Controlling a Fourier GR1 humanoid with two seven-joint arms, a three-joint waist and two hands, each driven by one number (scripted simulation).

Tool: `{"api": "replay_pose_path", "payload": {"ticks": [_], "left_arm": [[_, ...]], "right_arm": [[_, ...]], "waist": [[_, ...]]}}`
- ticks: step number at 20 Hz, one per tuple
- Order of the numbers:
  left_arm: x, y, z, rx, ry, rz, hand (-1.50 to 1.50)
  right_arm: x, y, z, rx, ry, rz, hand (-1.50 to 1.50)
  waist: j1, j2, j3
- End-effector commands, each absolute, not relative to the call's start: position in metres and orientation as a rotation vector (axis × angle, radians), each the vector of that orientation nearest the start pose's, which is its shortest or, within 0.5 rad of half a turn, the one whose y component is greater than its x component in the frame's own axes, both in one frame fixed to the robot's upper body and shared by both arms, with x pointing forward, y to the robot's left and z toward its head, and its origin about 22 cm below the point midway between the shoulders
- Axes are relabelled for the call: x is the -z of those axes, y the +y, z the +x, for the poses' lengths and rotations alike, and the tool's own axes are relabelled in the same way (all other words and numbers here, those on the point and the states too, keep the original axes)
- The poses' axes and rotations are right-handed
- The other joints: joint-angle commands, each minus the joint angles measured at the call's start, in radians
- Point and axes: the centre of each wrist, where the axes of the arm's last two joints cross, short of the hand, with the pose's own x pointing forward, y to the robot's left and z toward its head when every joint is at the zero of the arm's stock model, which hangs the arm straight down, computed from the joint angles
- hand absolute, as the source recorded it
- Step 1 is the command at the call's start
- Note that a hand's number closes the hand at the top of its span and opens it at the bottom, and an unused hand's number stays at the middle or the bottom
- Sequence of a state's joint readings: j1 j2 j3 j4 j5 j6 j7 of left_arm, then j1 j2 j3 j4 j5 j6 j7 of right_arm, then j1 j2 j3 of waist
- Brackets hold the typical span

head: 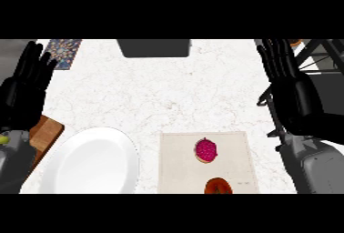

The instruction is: Pick the tomato from the placemat and place it in the tiered shelf

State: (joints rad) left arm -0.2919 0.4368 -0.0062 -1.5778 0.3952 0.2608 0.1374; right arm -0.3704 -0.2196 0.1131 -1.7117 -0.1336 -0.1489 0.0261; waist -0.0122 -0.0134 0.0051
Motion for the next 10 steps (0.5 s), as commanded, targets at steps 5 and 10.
{"api": "replay_pose_path", "payload": {"ticks": [5,10], "left_arm": [[-0.084,0.296,0.279,0.105,-1.629,0.174,0.00],[-0.058,0.286,0.255,0.153,-1.555,0.125,0.00]], "right_arm": [[-0.155,-0.193,0.246,-0.325,-2.335,0.503,1.50],[-0.065,-0.258,0.222,-0.411,-1.869,-0.127,-1.50]], "waist": [[0.000,0.002,-0.002],[-0.008,0.007,-0.004]]}}
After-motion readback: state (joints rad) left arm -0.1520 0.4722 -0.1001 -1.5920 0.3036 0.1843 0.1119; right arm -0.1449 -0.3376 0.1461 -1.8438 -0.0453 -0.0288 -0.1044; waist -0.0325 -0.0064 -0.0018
